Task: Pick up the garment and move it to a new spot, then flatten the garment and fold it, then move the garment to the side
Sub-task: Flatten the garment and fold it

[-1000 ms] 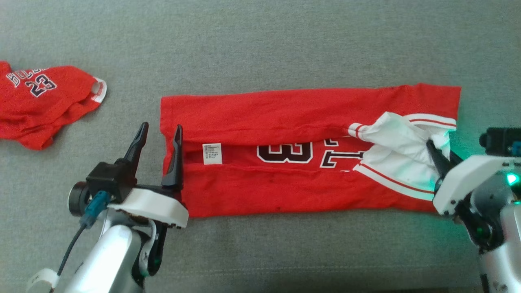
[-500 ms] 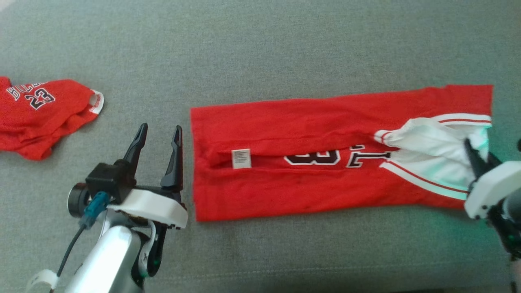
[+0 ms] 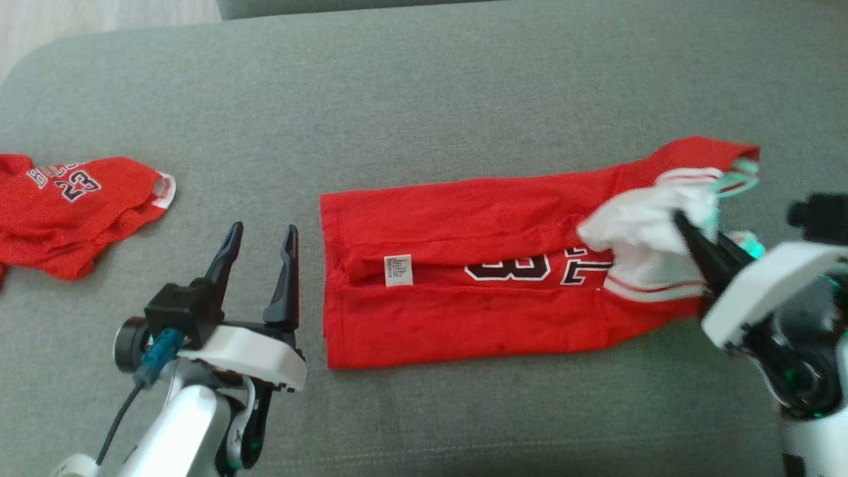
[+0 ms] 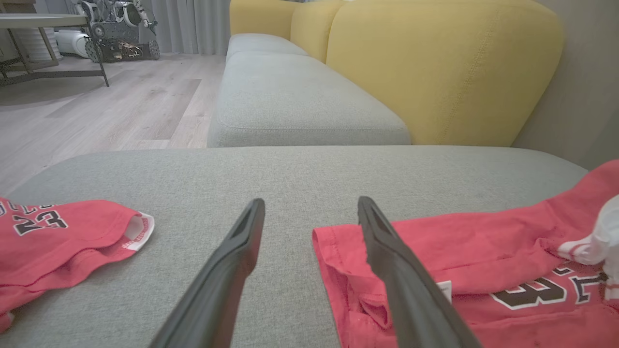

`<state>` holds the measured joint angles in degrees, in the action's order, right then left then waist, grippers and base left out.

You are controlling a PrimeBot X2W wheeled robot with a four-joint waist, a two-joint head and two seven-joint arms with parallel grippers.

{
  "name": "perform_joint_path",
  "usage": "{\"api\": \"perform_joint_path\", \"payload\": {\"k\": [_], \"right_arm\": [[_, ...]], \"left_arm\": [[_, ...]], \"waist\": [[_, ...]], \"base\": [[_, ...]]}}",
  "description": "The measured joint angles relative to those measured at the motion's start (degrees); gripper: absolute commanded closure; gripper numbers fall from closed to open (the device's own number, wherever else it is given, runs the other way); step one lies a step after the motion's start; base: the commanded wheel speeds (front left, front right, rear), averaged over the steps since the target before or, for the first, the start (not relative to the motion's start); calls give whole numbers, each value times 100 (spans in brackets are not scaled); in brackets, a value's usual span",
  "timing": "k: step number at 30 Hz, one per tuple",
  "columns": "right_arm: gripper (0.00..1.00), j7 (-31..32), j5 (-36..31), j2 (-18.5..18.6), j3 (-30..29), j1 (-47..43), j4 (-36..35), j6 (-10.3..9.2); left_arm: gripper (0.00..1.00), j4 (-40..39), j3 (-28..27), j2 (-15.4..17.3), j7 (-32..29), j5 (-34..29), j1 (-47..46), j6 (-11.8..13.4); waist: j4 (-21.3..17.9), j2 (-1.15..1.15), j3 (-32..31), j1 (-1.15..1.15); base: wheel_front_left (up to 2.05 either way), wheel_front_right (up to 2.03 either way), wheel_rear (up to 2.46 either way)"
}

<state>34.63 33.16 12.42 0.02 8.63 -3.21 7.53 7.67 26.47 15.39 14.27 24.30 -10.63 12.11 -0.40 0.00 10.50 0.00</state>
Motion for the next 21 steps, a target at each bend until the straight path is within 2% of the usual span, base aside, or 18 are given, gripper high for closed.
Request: {"api": "perform_joint_path", "payload": {"k": [4, 9, 13, 21], "right_arm": [[100, 327, 584, -310, 296, 263, -240, 0], [100, 425, 903, -568, 771, 547, -185, 0], [100, 454, 1221, -761, 1450, 770, 170, 0], [100, -263, 1623, -825, 2582, 1221, 1321, 0]], "left_arm": [[0, -1, 47, -3, -5, 0, -3, 1], [0, -1, 66, -18, -7, 0, -8, 1], [0, 2, 74, -77, -5, 1, -10, 1], [0, 102, 113, -156, -5, 14, -34, -10]], "waist": [[89, 0, -57, 0], [235, 0, -65, 0], [402, 0, -50, 0], [739, 0, 81, 0]], "base": [[0, 0, 0], [0, 0, 0], [0, 0, 0], [0, 0, 0]]}}
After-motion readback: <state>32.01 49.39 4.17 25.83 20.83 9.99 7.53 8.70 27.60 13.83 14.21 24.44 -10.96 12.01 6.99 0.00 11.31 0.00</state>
